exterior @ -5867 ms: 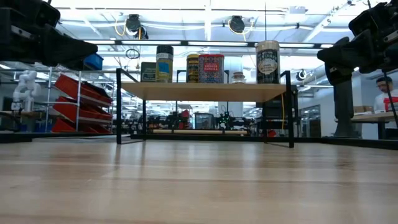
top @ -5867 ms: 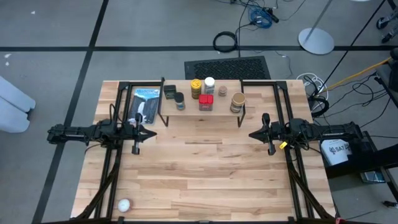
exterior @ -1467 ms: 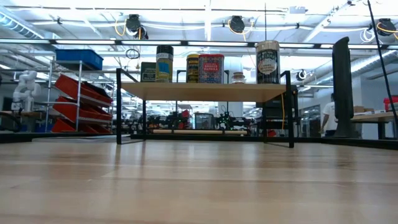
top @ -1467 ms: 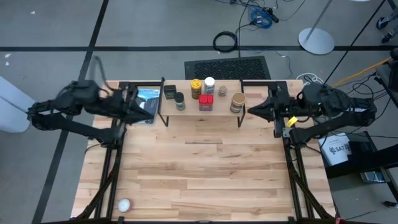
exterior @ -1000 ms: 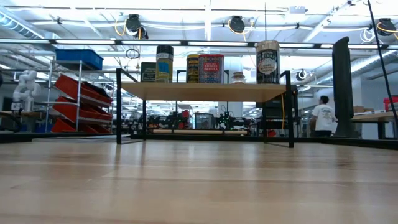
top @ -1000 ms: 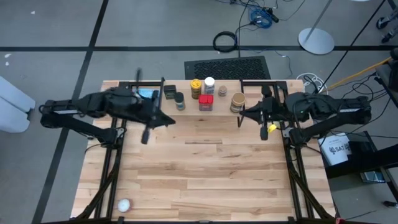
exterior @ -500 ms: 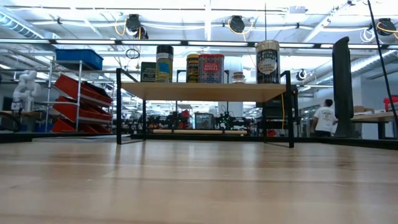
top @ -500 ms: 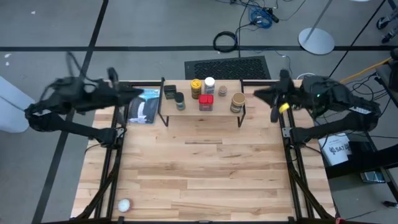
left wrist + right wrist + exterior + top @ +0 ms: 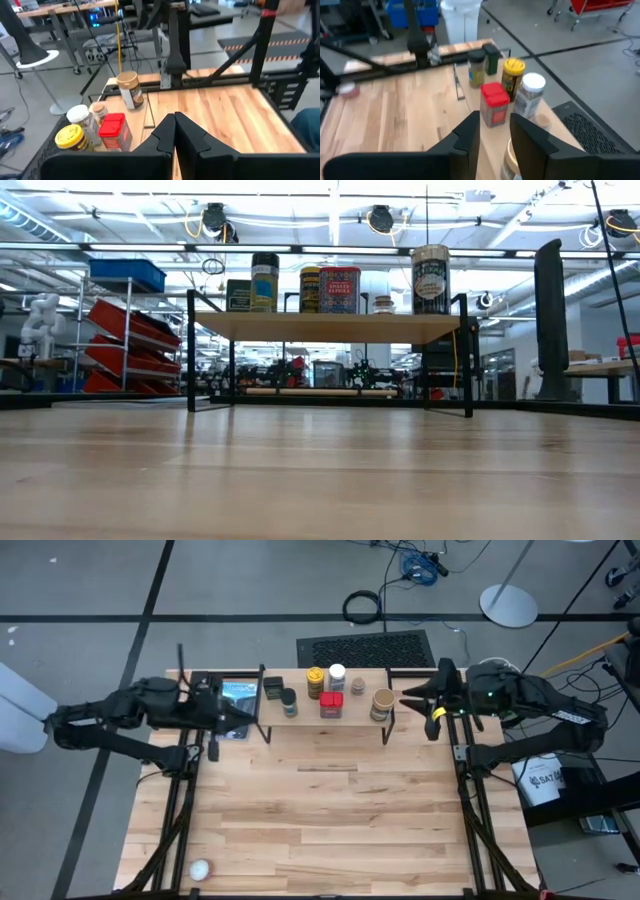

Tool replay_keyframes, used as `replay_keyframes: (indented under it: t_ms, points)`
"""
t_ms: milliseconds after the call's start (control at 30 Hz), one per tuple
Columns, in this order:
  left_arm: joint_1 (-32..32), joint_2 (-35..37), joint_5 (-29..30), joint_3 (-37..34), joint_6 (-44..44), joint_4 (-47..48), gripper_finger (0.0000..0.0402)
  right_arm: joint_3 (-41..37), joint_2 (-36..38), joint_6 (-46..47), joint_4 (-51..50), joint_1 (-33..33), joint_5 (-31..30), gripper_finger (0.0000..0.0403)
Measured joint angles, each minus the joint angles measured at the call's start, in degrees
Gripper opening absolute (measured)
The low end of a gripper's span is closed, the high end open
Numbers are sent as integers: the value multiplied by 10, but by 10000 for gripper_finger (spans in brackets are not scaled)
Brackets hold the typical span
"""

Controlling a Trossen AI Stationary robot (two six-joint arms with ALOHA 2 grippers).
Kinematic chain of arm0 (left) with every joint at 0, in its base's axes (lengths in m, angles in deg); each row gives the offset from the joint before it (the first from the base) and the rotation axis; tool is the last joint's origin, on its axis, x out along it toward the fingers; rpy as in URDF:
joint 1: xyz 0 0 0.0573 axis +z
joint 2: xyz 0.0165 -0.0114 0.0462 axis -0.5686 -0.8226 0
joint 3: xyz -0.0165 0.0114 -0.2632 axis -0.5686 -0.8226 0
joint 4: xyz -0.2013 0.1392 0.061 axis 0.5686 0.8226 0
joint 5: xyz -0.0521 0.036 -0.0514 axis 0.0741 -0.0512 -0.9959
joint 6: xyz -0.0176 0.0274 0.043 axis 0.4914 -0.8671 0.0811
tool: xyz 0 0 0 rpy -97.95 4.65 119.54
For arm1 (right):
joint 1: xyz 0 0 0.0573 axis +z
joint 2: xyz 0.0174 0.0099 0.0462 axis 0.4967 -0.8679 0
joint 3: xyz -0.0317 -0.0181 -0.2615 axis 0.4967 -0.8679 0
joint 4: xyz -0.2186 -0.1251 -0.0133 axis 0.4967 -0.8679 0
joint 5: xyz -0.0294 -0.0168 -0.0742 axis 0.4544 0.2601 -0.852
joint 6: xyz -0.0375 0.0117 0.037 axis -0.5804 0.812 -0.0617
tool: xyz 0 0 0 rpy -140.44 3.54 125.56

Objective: Shelf spices
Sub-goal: Remove the gold seasoning bottle from the shelf

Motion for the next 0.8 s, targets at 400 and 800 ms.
replay_keyframes:
  t_ms: [400, 800]
  points:
    - [0, -72, -38, 0, -72, -67, 12, -3, -67, -101, 4, -32, 0, 300]
    - [-1, -94, 31, 0, -26, -66, 11, -3, -94, -132, -20, -137, 87, 380]
